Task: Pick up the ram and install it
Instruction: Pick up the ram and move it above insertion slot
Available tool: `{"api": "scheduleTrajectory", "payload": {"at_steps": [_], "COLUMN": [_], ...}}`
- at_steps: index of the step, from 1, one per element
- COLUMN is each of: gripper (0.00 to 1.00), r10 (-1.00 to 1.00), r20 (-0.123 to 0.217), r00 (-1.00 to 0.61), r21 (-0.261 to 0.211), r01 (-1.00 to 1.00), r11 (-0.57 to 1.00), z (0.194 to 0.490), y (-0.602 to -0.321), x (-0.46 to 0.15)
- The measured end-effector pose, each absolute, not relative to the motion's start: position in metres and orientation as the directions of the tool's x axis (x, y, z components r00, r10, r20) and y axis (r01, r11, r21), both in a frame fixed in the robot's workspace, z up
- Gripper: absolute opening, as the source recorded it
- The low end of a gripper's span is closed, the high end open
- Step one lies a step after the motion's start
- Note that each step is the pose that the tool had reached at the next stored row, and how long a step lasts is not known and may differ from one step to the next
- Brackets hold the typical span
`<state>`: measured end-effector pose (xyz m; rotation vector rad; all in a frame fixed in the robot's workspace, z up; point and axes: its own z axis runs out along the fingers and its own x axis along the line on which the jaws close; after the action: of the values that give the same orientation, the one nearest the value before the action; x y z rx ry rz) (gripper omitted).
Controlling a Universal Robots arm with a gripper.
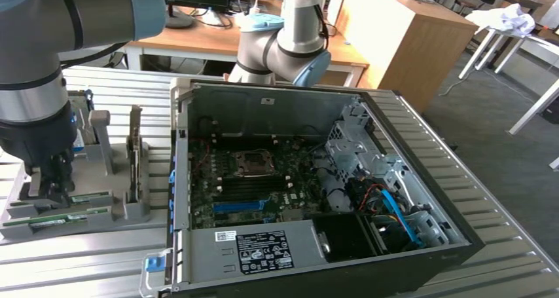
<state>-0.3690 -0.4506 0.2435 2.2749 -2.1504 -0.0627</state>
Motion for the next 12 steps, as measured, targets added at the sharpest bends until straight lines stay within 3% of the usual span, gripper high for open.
{"api": "scheduleTrajectory", "payload": {"at_steps": [12], "gripper": [0.36], "r10": [-0.998], "r20": [-0.022], "r00": [0.056], "r21": [0.035], "r01": [-0.998], "r11": [-0.057], "z": [0.2393], "y": [-0.4529], "x": [-0.3694]}}
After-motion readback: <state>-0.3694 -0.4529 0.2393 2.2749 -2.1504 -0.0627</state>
